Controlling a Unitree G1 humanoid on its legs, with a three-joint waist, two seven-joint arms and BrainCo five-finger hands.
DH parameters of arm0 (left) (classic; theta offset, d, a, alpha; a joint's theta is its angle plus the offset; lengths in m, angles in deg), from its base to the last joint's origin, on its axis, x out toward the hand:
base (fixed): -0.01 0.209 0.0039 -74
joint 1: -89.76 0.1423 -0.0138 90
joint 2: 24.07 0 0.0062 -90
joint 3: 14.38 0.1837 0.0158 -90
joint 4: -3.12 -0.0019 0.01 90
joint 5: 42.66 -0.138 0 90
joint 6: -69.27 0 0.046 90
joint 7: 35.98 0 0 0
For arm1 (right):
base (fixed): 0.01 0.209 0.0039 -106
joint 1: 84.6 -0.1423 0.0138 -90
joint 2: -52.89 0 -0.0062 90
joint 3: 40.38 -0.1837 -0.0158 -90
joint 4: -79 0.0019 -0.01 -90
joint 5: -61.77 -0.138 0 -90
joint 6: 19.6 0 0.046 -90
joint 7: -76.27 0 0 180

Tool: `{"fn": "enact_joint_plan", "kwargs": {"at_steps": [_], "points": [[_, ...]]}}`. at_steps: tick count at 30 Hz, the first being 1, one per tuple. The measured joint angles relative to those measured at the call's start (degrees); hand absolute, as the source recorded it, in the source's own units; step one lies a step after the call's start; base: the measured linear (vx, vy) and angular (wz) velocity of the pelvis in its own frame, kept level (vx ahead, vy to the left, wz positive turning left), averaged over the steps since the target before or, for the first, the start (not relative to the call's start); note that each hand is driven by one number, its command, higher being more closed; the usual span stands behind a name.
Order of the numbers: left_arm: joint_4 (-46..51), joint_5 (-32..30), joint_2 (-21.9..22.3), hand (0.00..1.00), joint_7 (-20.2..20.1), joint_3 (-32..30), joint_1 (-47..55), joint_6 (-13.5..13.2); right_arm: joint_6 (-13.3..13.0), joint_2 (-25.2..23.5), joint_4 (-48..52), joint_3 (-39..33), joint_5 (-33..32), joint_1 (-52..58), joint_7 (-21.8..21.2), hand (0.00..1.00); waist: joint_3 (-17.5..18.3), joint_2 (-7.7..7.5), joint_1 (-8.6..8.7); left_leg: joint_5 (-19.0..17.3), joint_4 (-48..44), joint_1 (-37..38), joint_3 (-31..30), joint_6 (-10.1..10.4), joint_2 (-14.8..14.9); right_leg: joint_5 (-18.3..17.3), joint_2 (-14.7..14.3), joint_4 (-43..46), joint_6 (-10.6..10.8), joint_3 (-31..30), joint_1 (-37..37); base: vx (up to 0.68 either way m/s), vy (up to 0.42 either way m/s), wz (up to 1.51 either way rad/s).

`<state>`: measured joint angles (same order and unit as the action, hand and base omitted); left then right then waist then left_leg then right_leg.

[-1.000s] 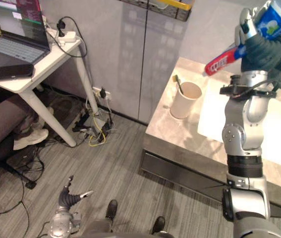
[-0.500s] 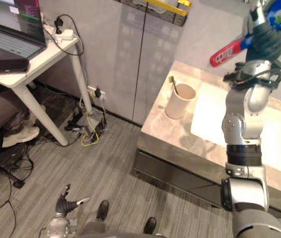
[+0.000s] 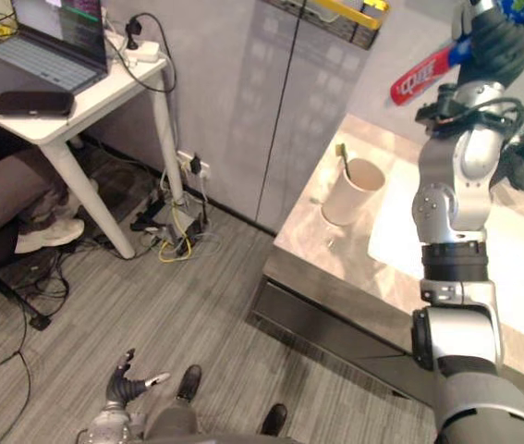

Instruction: Organize washtable

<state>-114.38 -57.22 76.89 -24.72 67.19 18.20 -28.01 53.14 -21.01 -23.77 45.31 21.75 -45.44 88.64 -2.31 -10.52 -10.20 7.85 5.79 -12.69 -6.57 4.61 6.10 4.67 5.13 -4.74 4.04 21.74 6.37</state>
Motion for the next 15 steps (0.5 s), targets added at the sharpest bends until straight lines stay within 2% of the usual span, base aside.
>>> {"fn": "enact_joint_plan", "kwargs": {"at_steps": [5, 10, 15], "points": [[0.00, 0.34, -0.85, 0.00, 0.13, -0.01, -1.17, 0.01, 0.37, 2.46, 0.00, 1.13, 0.05, -0.31, -0.05, 1.00, -0.95, -1.52, -0.25, 0.69, -0.35, -2.16, -1.71, 0.16, -0.09, 0.02, 0.04, -0.28, -0.02, 1.67, 1.05, 0.01, 0.010, 0.17], [0.07, 0.37, -0.93, 0.00, 0.37, -0.03, -1.76, 0.02, 0.38, 8.18, 0.16, 2.43, 0.05, -3.12, 0.00, 1.00, -3.61, -1.38, 0.02, 0.96, -0.38, -2.44, -2.34, 0.16, -0.24, 0.02, 0.04, -0.03, -0.03, 2.25, 1.11, 0.01, 0.001, 0.06], [0.43, 0.64, -0.80, 0.00, 0.56, 0.00, -2.28, 0.10, 0.33, 12.81, 1.01, 4.86, 0.02, -7.90, -0.02, 1.00, -7.40, -0.42, 0.24, 1.06, -0.40, -2.34, -1.20, 0.24, -0.07, 0.06, 0.05, 1.06, -0.09, 1.04, 2.20, -0.02, 0.008, -0.13]]}}
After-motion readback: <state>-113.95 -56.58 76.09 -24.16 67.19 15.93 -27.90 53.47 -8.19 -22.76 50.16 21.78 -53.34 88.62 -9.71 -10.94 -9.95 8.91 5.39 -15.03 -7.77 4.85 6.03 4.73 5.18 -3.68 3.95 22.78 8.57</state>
